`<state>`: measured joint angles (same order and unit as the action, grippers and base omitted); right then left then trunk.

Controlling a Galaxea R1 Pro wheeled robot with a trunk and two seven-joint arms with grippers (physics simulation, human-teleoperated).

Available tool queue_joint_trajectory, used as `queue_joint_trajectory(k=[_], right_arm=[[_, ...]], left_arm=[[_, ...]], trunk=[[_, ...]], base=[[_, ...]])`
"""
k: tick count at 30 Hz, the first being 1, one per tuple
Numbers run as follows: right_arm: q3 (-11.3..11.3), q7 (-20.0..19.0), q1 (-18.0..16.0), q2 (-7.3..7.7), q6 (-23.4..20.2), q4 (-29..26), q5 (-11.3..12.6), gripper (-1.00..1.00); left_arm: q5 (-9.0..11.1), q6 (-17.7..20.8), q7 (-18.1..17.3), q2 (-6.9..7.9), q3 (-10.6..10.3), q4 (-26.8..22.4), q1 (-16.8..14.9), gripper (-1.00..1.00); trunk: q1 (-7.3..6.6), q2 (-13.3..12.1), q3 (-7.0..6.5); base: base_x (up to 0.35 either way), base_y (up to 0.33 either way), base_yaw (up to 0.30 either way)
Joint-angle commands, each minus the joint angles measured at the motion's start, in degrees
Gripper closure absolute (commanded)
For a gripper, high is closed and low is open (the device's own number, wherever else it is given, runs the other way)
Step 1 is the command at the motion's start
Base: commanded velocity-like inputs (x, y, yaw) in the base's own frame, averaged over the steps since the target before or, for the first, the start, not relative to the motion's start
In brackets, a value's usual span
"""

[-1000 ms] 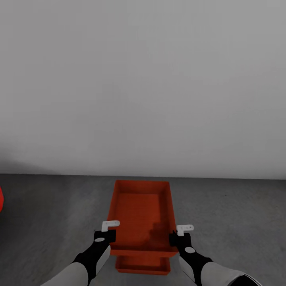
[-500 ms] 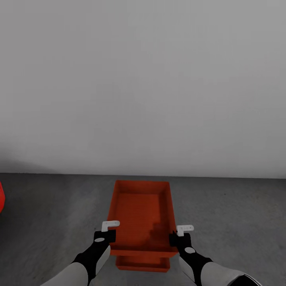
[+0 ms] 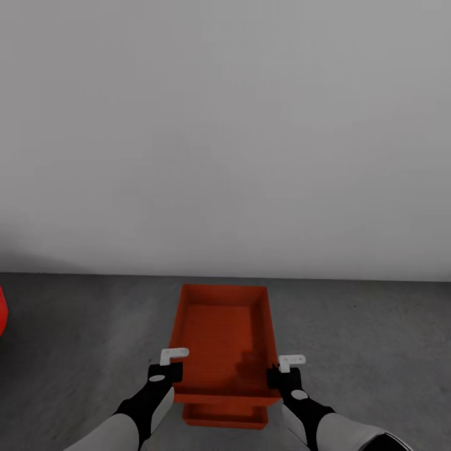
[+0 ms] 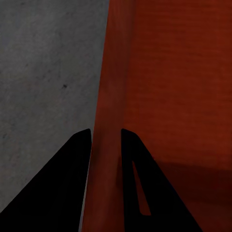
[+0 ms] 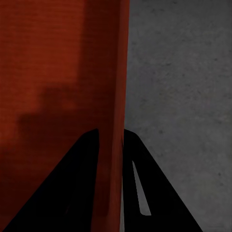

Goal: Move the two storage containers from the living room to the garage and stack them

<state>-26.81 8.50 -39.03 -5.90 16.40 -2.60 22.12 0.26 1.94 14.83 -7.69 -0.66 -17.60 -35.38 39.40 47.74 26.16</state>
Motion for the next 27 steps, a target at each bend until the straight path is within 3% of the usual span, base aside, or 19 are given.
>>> queue_joint_trajectory(k=[1,27], right_arm=[[0.35,-0.06,0.0,0.01,0.12,0.14,0.74,1.0],[0.35,-0.06,0.0,0.01,0.12,0.14,0.74,1.0]], left_arm=[[-1.14,0.25,0.51,0.13,1.22,-1.91,-0.04,1.0],[-1.14,0.25,0.46,0.15,1.23,-1.87,-0.04,1.0]], trunk=[[0.0,0.05,0.06],[0.0,0.05,0.06]], base=[[-0.005,0.0,0.0],[-0.038,0.0,-0.002]])
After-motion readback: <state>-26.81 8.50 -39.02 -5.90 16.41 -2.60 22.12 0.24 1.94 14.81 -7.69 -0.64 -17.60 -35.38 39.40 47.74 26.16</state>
